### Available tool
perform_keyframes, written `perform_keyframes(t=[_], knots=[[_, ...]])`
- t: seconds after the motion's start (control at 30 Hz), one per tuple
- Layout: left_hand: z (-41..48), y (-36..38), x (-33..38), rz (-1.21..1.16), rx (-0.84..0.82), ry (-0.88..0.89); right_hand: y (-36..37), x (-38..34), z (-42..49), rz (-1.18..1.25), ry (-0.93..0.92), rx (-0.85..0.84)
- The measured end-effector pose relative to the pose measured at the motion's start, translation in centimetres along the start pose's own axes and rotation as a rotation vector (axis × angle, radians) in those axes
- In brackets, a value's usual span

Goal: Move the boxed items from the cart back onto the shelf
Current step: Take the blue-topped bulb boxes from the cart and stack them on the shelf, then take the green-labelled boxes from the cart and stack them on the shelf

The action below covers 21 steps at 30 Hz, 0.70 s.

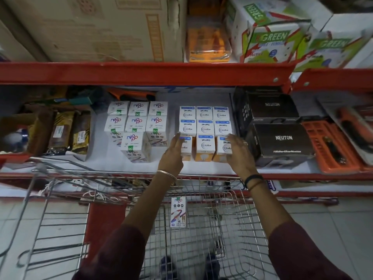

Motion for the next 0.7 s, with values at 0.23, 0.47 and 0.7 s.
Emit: perform_keyframes(t=[0.23,0.47,0.7], knots=[[-4.5,-1.5,-1.4,-0.102,0.142,0.161,-0.1,0.6,-1.7,-0.029,-0.075,0.029],[-13.1,0.1,-9.4,-0.085,0.115,0.101,3.9,-2.6,-8.6,0.234,-0.136,0.055],[-15.9,6.8,-18.5,0.061,-0.314,-0.192,17.5,-4.0,-11.0,0.134,-0.056,-0.506]])
Point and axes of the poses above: each hand's wrist, its own z-axis towards the middle knuckle, its own y-axis out of the palm, x = y × z, the point moved 1 cm from there along z, towards the middle knuckle, and after that the axes turned 4 degrees about -x, right-handed, at the moved point
